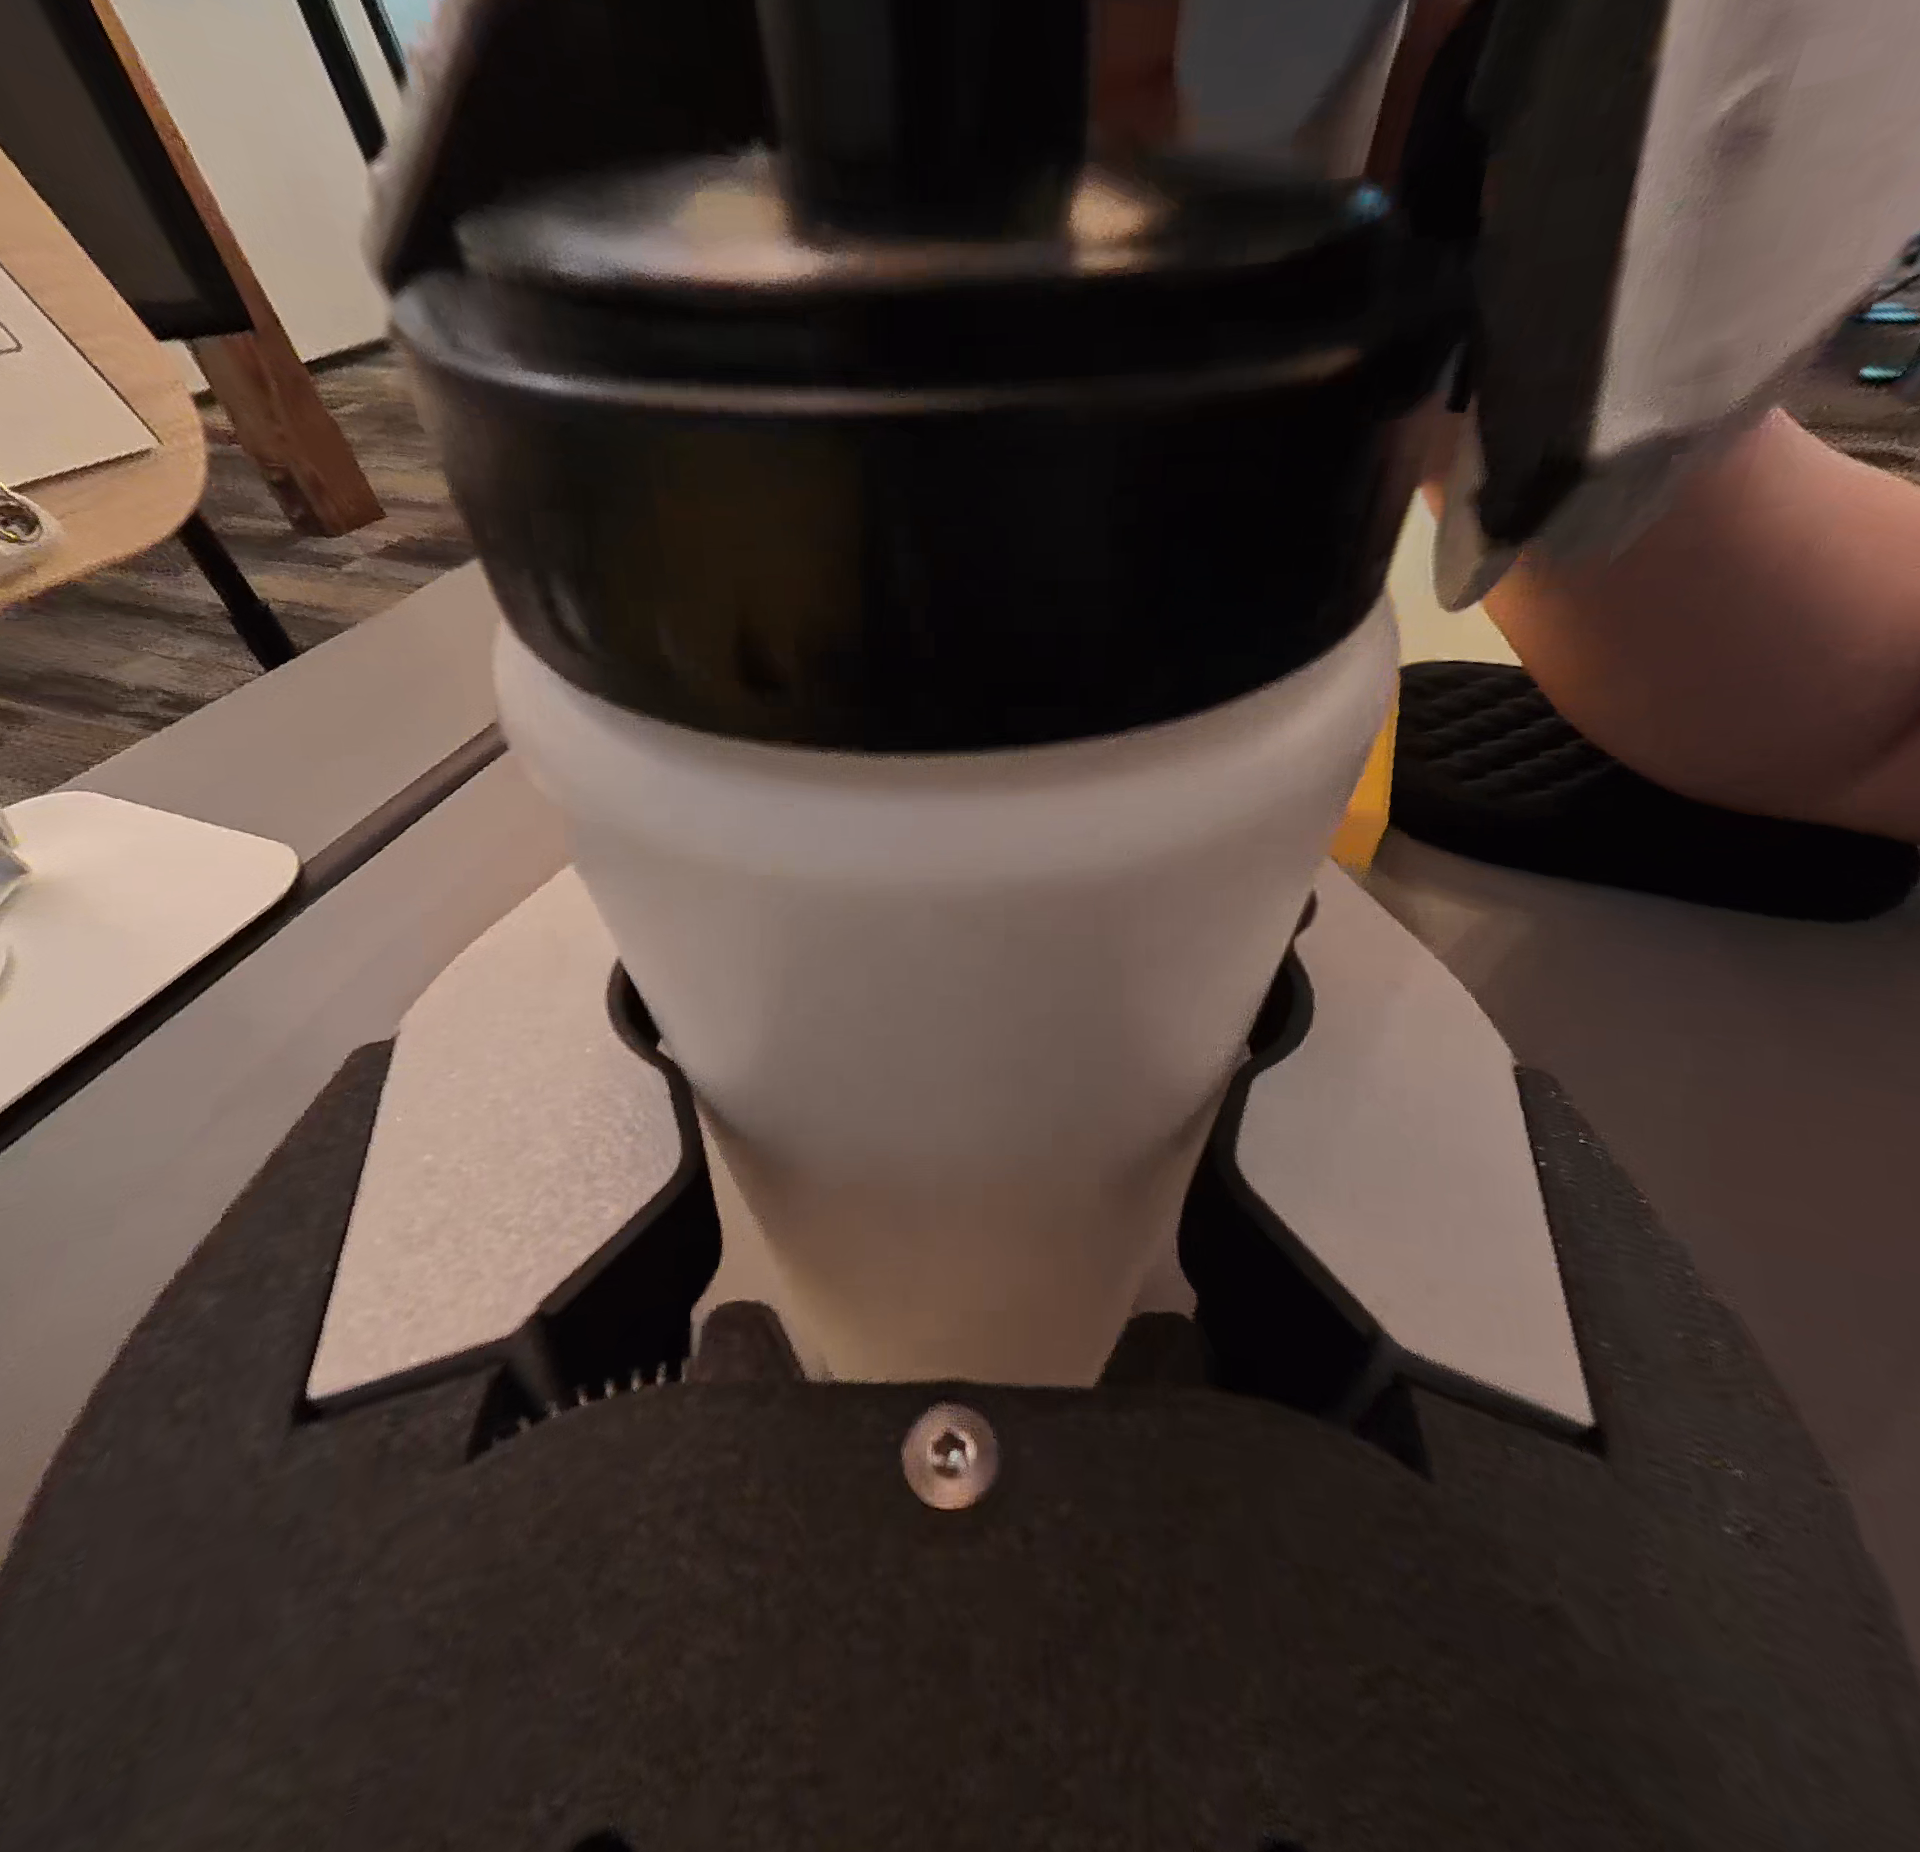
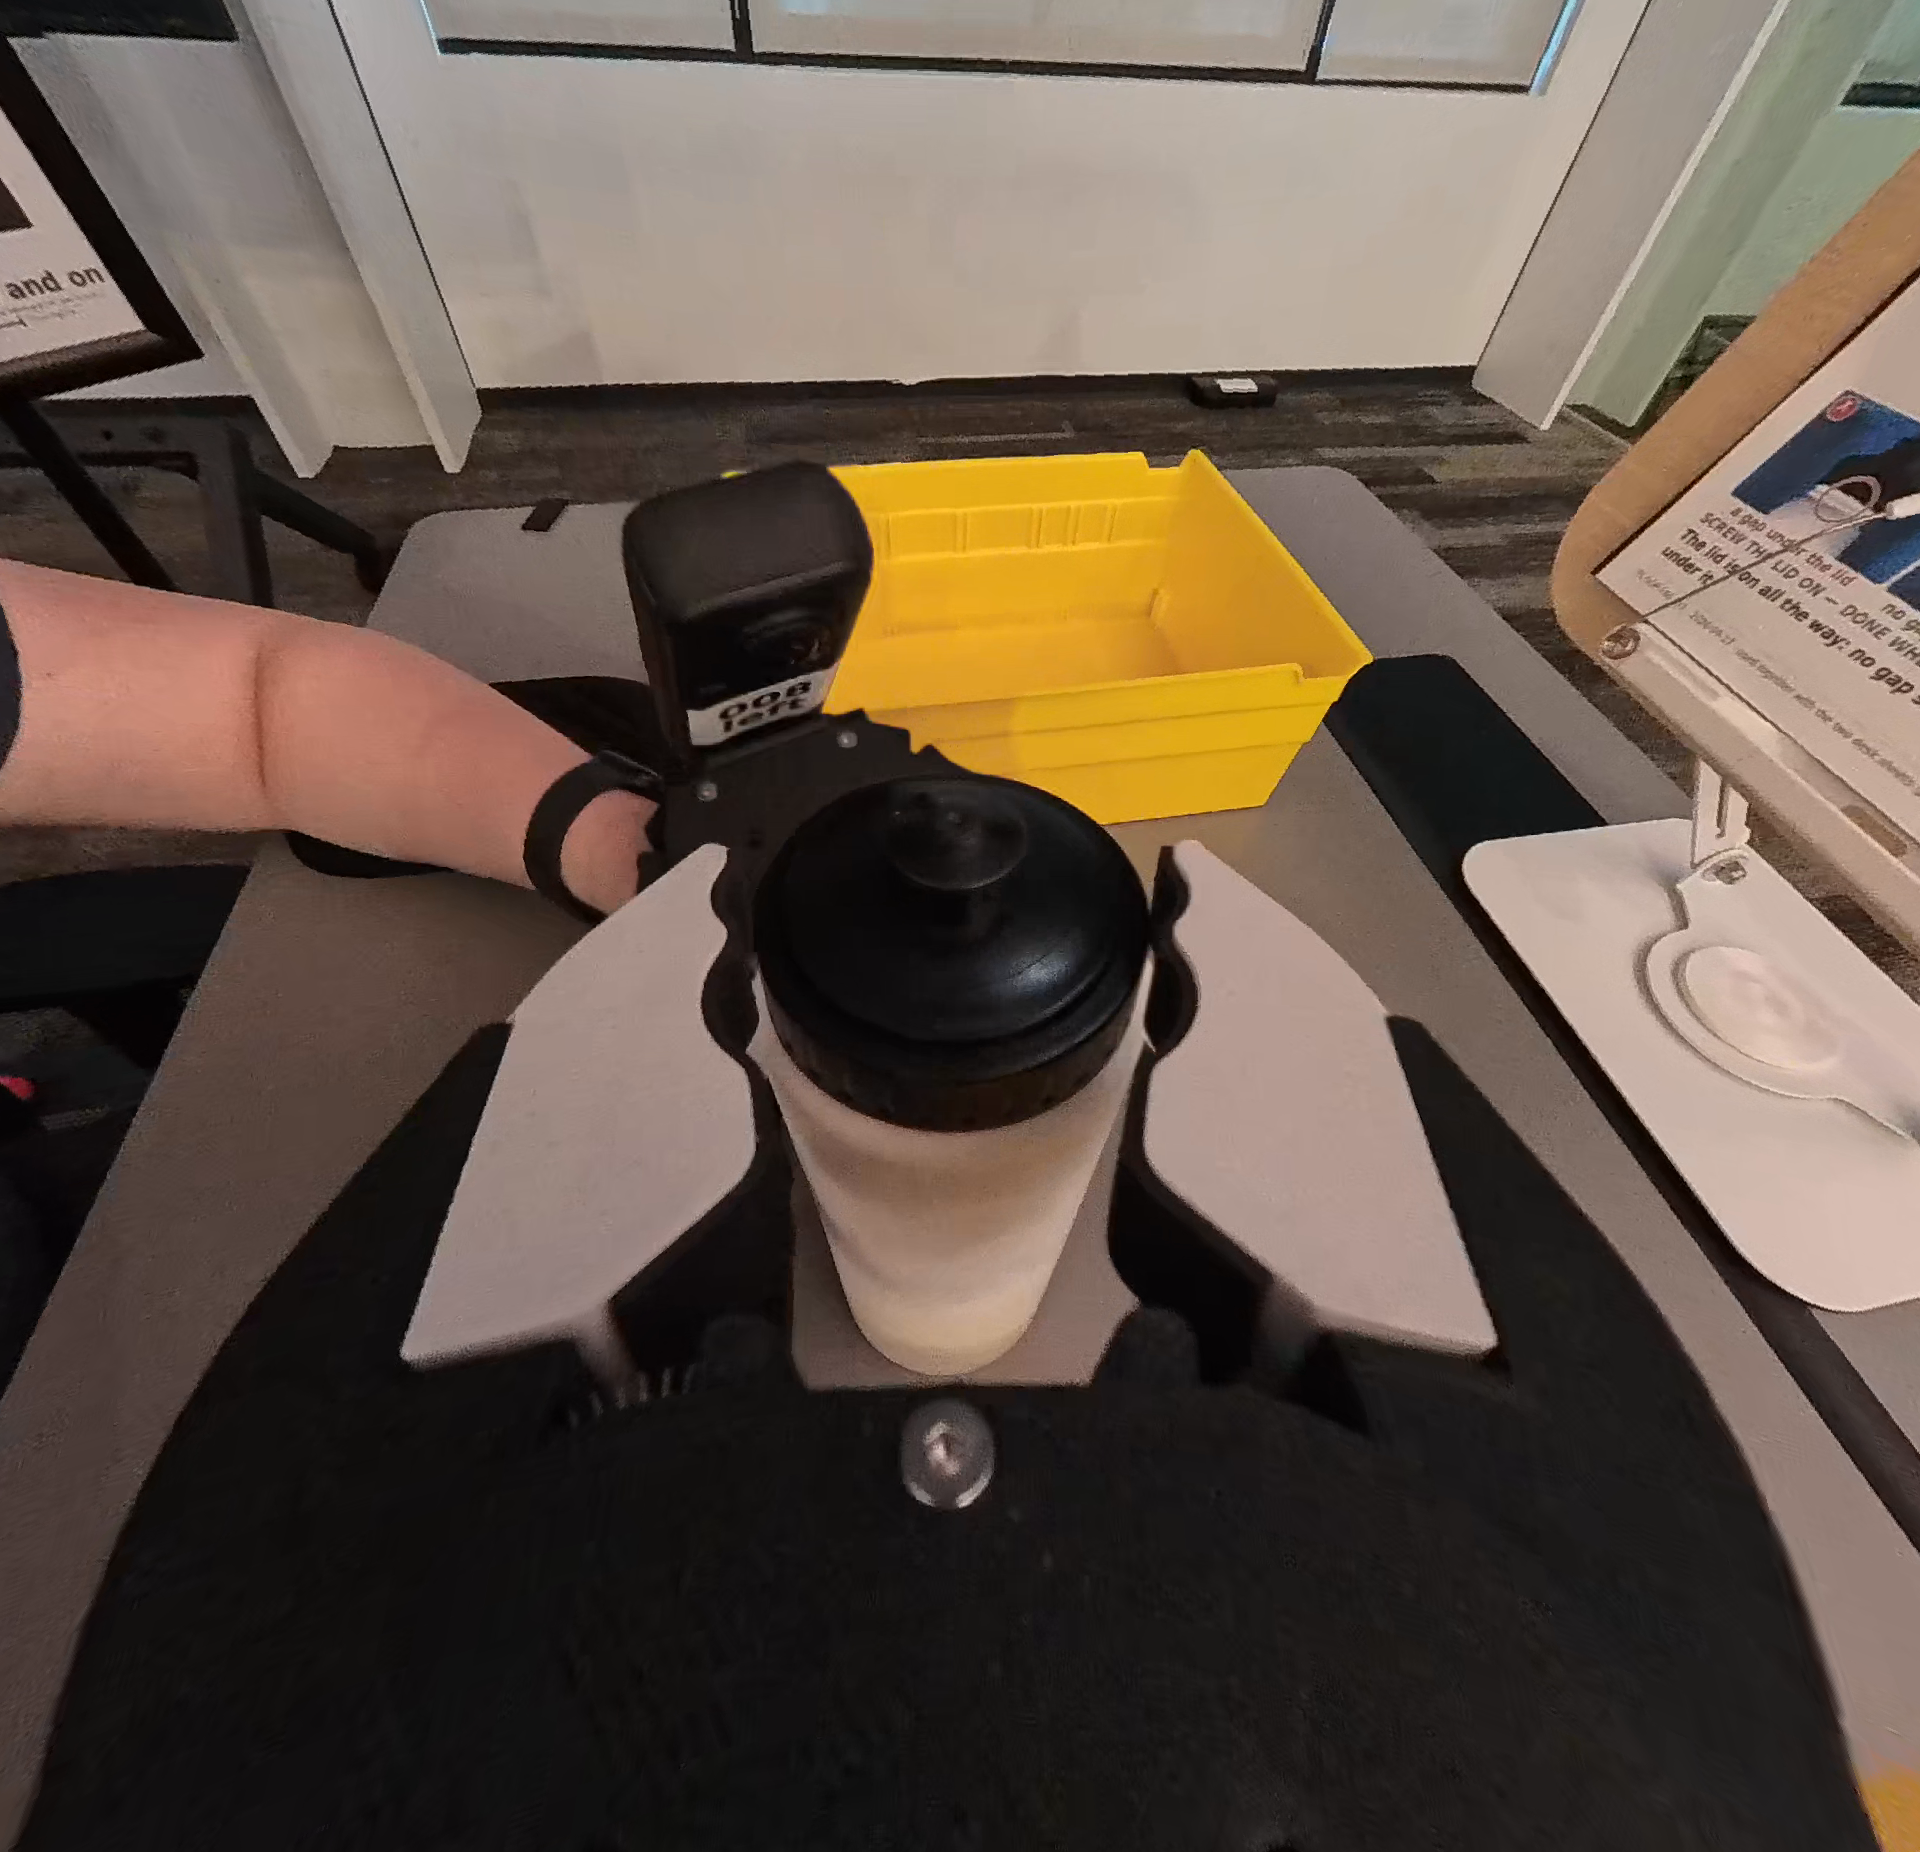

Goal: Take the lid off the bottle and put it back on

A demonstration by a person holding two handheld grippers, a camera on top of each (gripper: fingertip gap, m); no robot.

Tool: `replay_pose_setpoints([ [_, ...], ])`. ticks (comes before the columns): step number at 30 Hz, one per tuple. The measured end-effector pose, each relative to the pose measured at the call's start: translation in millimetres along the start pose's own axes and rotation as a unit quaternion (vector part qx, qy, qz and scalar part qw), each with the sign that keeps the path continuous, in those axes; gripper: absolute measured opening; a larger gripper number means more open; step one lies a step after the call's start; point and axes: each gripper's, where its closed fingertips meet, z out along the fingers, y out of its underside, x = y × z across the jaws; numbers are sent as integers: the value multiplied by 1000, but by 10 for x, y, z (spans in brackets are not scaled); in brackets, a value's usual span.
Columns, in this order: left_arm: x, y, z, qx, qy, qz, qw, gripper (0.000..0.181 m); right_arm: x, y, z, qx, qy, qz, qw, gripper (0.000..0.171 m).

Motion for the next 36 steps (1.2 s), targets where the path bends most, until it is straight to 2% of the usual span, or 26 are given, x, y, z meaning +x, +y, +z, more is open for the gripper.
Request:
replay_pose_setpoints([
  [5,39,-28,1,15,11,-12,1000,103,-18,24,-40,-11,-12,-5,1000,75],
  [20,-38,14,2,-17,-31,-45,998,100,35,19,-19,-17,31,14,999,73],
  [27,12,11,14,-19,-6,-29,999,101,19,56,-49,-29,16,-15,999,75],
  [33,39,-99,-23,13,7,-25,1000,101,-7,64,-42,-34,7,-12,999,75],
  [36,15,-70,-25,-10,-4,-34,999,100,3,58,-24,-26,9,-1,1000,76],
])
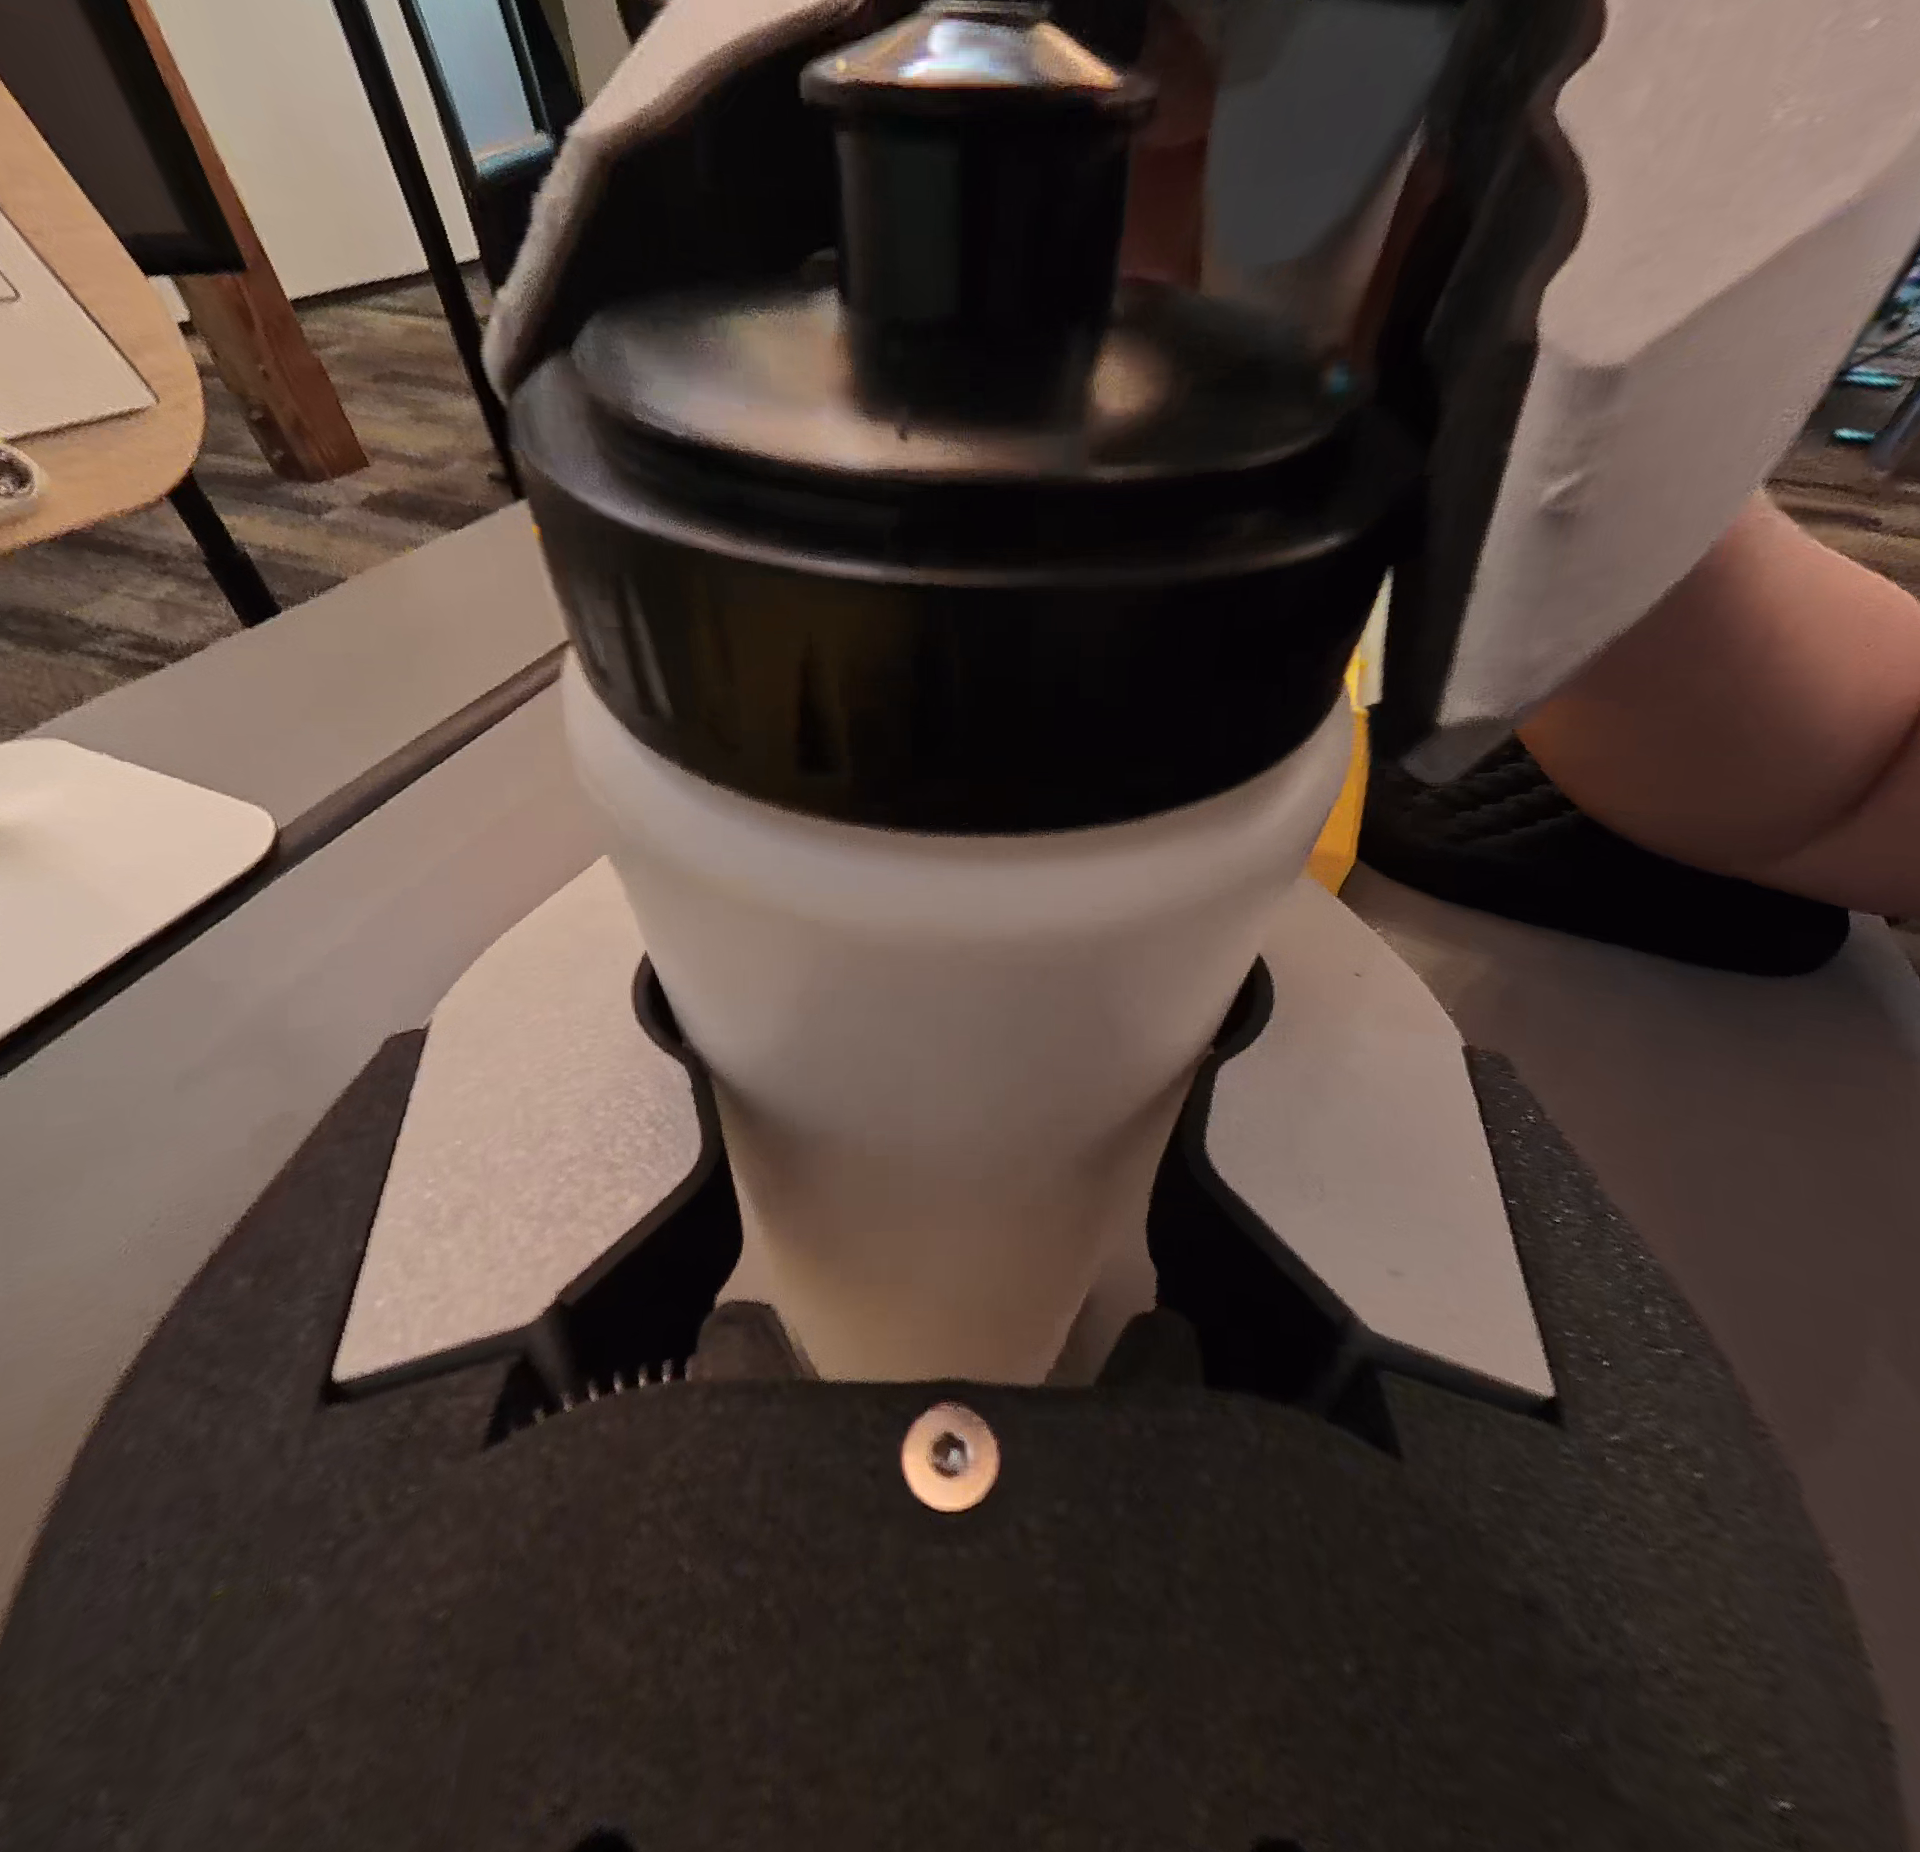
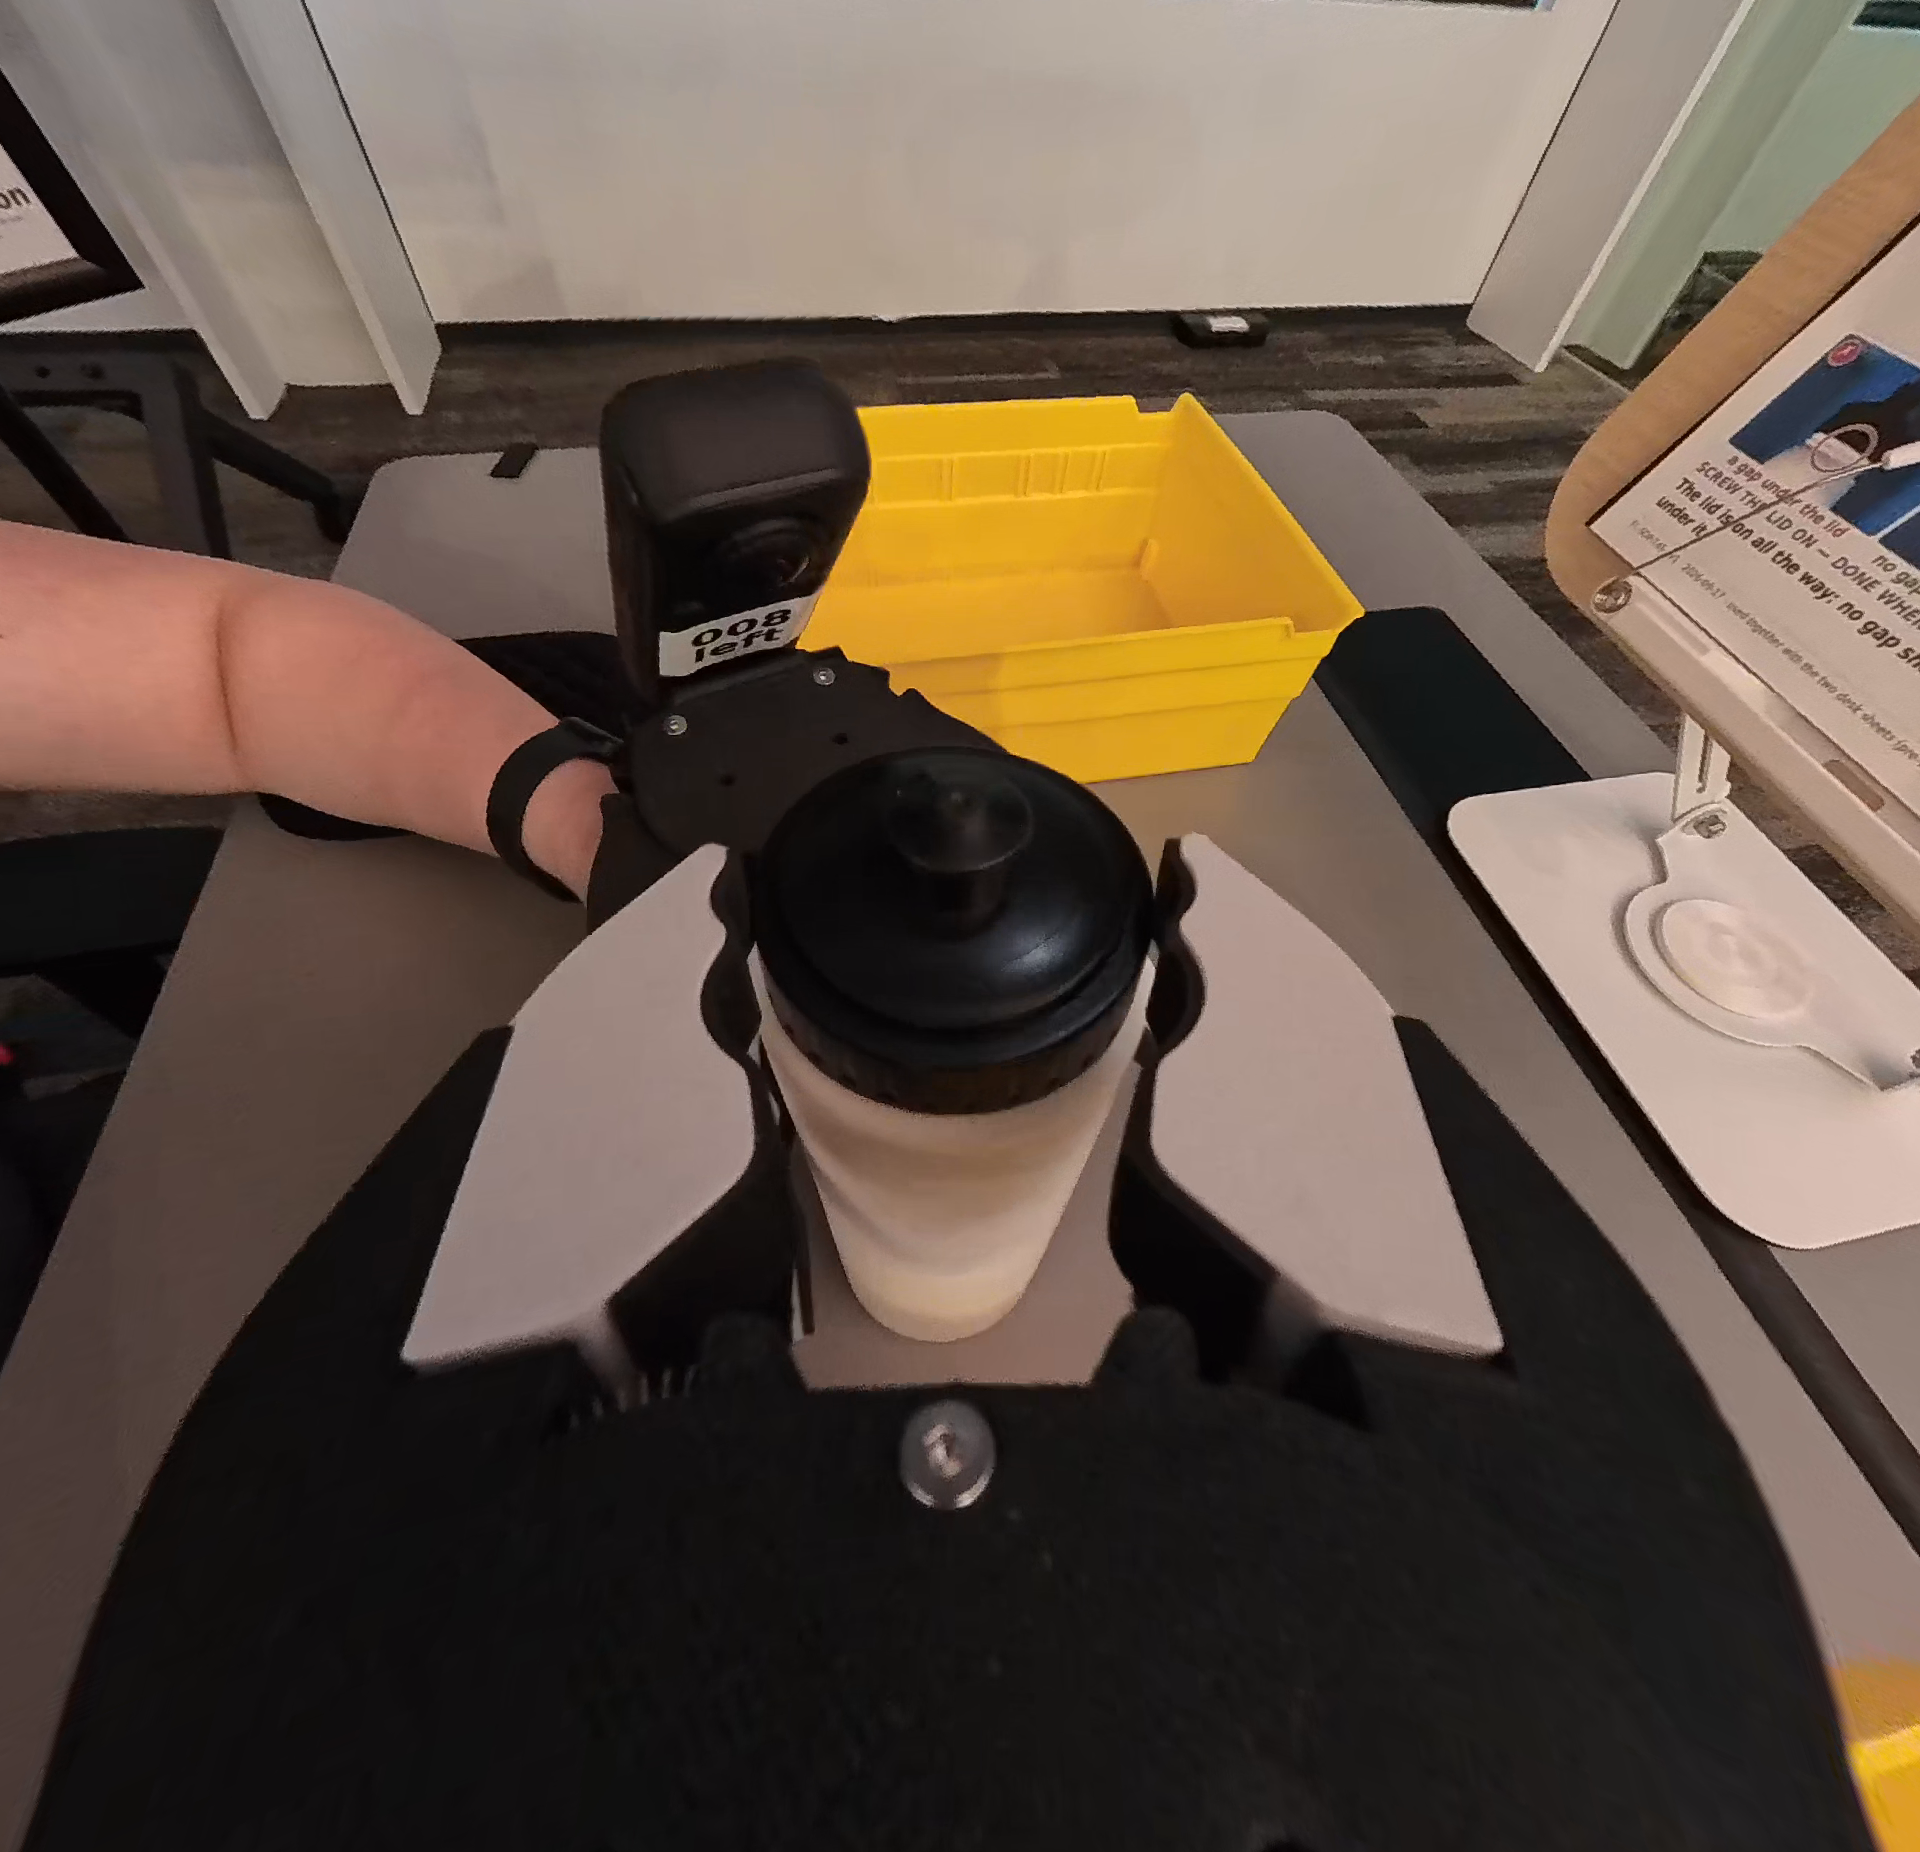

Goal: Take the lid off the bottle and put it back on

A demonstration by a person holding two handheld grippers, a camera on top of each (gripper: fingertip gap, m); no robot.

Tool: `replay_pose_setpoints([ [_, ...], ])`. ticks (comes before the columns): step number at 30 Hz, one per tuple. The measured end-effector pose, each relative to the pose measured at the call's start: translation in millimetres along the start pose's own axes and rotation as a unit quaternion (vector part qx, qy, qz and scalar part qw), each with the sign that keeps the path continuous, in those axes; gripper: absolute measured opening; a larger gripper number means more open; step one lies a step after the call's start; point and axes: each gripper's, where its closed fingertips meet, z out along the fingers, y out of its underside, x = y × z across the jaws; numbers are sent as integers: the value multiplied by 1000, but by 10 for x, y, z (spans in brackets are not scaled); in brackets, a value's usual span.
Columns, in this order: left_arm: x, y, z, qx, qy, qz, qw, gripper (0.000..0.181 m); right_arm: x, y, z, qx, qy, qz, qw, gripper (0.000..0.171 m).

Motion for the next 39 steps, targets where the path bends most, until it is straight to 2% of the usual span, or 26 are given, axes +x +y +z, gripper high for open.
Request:
replay_pose_setpoints([
  [12,-64,27,4,-28,-40,-14,999,99,29,4,-1,3,7,8,1000,75],
  [20,-50,24,15,-28,-28,-7,999,100,41,5,-14,1,13,-8,1000,74],
  [39,-130,66,-1,-71,-62,-18,995,98,88,8,4,-1,34,13,999,75],
])
